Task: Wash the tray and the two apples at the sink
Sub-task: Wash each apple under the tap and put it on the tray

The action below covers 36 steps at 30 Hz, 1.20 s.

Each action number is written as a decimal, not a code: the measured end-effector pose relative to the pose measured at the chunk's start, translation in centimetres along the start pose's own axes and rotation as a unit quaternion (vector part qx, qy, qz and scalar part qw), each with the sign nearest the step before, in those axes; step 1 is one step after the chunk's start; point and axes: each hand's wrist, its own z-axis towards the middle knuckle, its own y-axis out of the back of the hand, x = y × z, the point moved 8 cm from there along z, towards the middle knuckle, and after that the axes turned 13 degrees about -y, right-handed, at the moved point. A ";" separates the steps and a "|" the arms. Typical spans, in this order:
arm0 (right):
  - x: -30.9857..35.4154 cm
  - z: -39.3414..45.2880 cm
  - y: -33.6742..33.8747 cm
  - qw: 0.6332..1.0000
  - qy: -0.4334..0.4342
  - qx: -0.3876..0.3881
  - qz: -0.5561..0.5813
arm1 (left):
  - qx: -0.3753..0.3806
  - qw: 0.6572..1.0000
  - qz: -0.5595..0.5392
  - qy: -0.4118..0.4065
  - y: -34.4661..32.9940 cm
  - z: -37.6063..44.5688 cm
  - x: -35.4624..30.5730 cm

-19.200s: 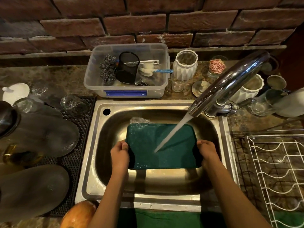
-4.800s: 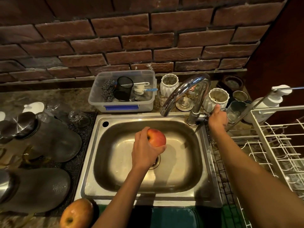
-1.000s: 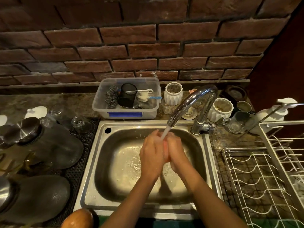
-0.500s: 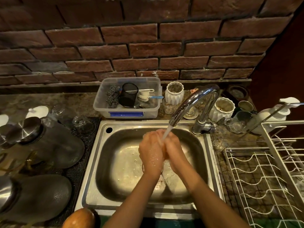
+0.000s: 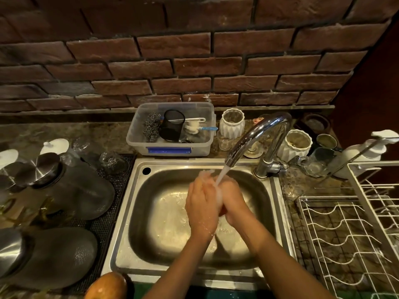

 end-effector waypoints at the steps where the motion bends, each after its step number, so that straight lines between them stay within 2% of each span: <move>1: -0.2 0.1 -0.2 0.999 -0.040 0.025 -0.012 | 0.015 0.997 0.054 -0.043 -0.1 -0.2 -0.3; 4: 0.0 0.1 -0.3 0.991 -0.106 0.079 0.005 | 0.065 0.984 0.119 -0.116 -0.6 -0.5 0.0; 7: -0.4 0.1 -0.5 0.981 -0.153 0.074 0.094 | 0.066 0.993 0.058 -0.076 -0.7 0.7 0.7; 9: -0.2 0.3 -1.0 0.985 -0.115 0.062 0.116 | 0.023 0.998 0.038 -0.040 -0.5 1.3 0.9; 10: -0.2 0.3 -1.0 0.990 -0.077 0.044 0.110 | -0.019 1.000 0.003 0.017 -0.4 1.4 1.6; 12: -0.3 0.1 -0.9 0.998 0.003 0.011 0.061 | -0.085 0.978 -0.088 0.166 -0.5 0.7 3.3; 15: -0.8 -1.0 -0.8 0.991 0.102 -0.045 -0.068 | -0.060 0.938 -0.178 0.290 -1.1 -0.2 4.6; 16: -0.6 -1.3 -0.8 0.986 0.125 -0.064 -0.094 | -0.038 0.927 -0.215 0.304 -1.4 -0.5 4.6; 17: -0.5 -1.5 -0.5 0.983 0.133 -0.076 -0.098 | -0.015 0.925 -0.234 0.298 -1.6 -0.8 4.3; 19: -0.3 -0.9 0.5 0.990 0.097 -0.082 -0.055 | 0.049 0.961 -0.187 0.200 -1.9 -1.0 3.3; 20: -0.6 -0.3 0.9 0.996 0.045 -0.070 -0.015 | 0.084 0.981 -0.119 0.125 -2.0 -1.1 2.8; 22: -2.0 0.3 0.8 0.989 -0.107 -0.009 0.100 | 0.107 0.994 -0.002 0.018 -2.0 -1.7 2.2; 23: -2.6 0.2 0.6 0.979 -0.159 0.012 0.130 | 0.094 0.996 0.007 0.004 -1.8 -2.1 2.1; 25: -3.1 0.2 0.6 0.980 -0.179 0.019 0.080 | 0.053 0.997 -0.047 0.036 -1.2 -2.6 2.7; 26: -3.2 0.1 0.5 0.986 -0.159 0.012 0.044 | 0.034 0.994 -0.083 0.063 -1.1 -2.7 3.2; 29: -2.9 -1.2 0.5 0.997 -0.015 -0.035 -0.062 | -0.003 0.964 -0.212 0.159 -1.4 -2.9 4.2; 32: -4.3 -2.8 -0.1 0.985 0.083 -0.016 -0.148 | -0.024 0.925 -0.297 0.237 -1.7 -2.8 4.9; 34: -5.2 -3.5 0.6 0.971 0.127 -0.004 -0.201 | -0.020 0.907 -0.333 0.258 -2.0 -2.8 4.9; 36: -5.9 -4.4 2.2 0.927 0.191 -0.043 -0.321 | -0.024 0.893 -0.356 0.275 -2.1 -3.0 4.8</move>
